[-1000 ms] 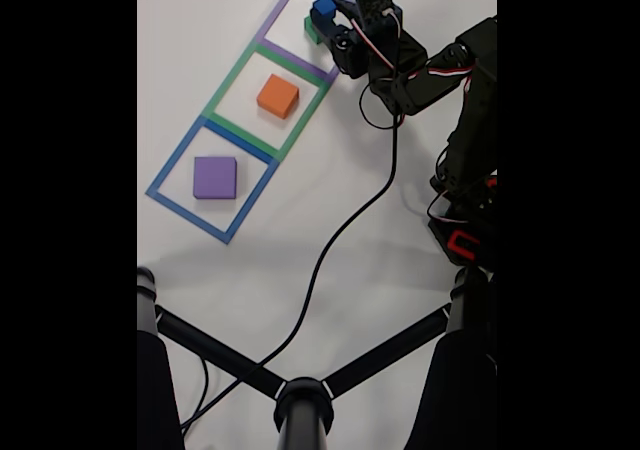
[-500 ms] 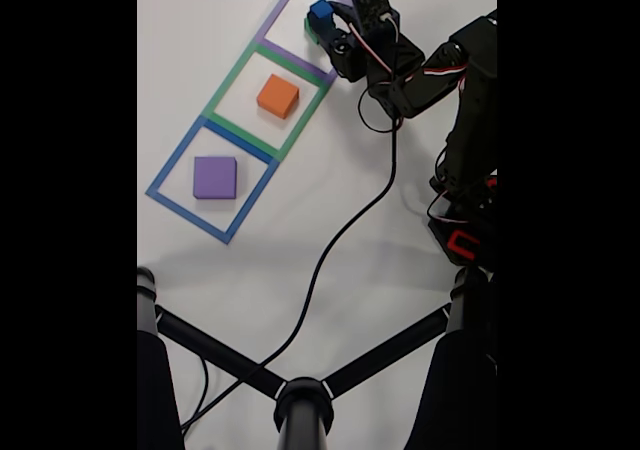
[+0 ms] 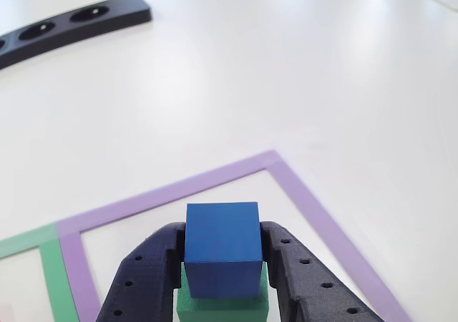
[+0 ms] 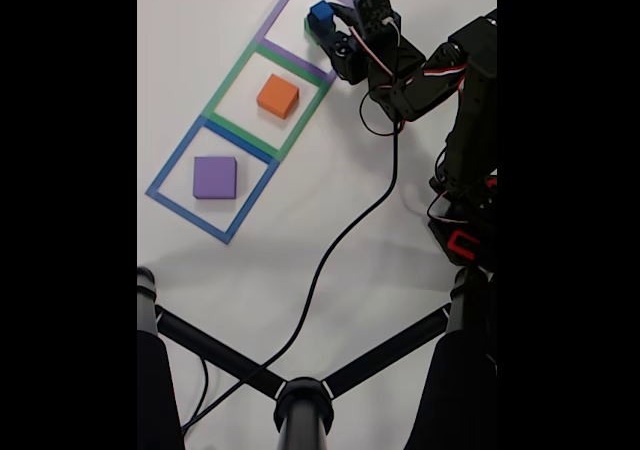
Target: Tower of hanoi
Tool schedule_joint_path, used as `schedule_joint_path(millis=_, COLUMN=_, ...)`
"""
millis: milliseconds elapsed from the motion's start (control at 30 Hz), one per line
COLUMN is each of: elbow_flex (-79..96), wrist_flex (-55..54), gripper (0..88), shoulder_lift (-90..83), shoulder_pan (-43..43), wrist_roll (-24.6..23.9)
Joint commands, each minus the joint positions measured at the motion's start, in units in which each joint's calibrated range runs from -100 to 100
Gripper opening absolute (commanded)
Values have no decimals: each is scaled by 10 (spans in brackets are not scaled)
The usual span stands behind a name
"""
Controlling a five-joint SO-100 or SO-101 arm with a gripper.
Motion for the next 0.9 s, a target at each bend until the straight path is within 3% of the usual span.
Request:
schedule_joint_path(millis=0, elbow_flex=1, wrist_flex=-14, gripper=96, shoulder_lift=-6, shoulder_pan=0, wrist_roll=8)
schedule_joint_path(millis=567, elbow_flex=31, wrist_flex=8, gripper=175, shoulder_lift=-73, shoulder_pan=10, wrist_roll=8)
schedule_joint_path(millis=700, elbow_flex=44, wrist_flex=103, gripper=192, shoulder_lift=-179, shoulder_pan=10, wrist_roll=8)
schedule_joint_path(millis=867, elbow_flex=1, wrist_flex=332, gripper=238, shoulder_lift=-346, shoulder_pan=10, wrist_roll=8)
